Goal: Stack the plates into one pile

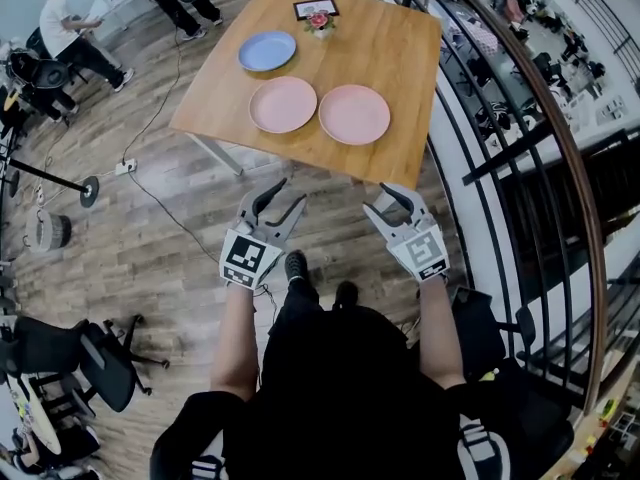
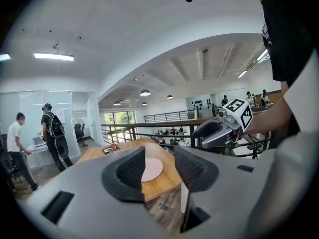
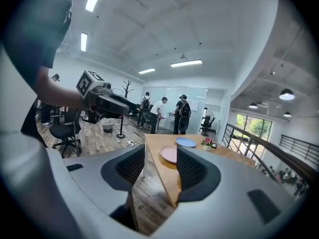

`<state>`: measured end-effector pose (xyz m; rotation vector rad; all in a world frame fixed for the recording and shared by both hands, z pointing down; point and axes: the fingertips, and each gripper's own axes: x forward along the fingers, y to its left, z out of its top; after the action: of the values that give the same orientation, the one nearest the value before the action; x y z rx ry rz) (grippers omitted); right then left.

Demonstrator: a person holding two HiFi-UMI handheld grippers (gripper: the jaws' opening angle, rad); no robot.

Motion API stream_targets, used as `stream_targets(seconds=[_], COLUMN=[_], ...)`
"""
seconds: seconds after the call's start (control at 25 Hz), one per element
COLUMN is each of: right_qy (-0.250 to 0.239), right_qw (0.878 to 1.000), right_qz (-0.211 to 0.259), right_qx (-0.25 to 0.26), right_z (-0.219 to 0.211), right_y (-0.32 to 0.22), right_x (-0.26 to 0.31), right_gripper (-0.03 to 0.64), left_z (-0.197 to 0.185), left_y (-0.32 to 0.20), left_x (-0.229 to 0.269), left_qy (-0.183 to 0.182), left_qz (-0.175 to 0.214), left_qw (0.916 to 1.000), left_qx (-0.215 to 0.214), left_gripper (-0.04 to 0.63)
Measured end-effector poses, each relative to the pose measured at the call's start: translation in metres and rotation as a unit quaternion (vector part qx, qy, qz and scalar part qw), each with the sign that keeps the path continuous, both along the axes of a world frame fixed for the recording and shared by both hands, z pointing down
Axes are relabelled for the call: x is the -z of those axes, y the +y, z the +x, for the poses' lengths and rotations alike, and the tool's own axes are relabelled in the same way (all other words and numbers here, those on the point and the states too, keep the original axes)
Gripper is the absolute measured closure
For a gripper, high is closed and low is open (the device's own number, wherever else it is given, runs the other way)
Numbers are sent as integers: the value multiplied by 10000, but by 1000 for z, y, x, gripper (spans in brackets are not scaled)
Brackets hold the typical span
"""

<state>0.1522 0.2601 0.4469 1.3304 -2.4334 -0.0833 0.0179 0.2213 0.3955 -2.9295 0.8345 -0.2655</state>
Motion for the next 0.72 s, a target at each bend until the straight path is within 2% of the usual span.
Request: stream_targets(seconds=[0.4, 0.72], right_qy=[-148, -149], right_qw=[9996, 9993], right_qz=[30, -47], right_qx=[-236, -330], right_z=[-11, -28], right_y=[-18, -47], right_x=[-4, -5], right_gripper=[403, 405], left_z=[-19, -35], left_y=[-17, -52], left_x=[-4, -5], left_qy=[1, 25], left_qz=[-86, -125], left_qw=[9999, 9997], left_qx=[-82, -203], left_gripper=[405, 405])
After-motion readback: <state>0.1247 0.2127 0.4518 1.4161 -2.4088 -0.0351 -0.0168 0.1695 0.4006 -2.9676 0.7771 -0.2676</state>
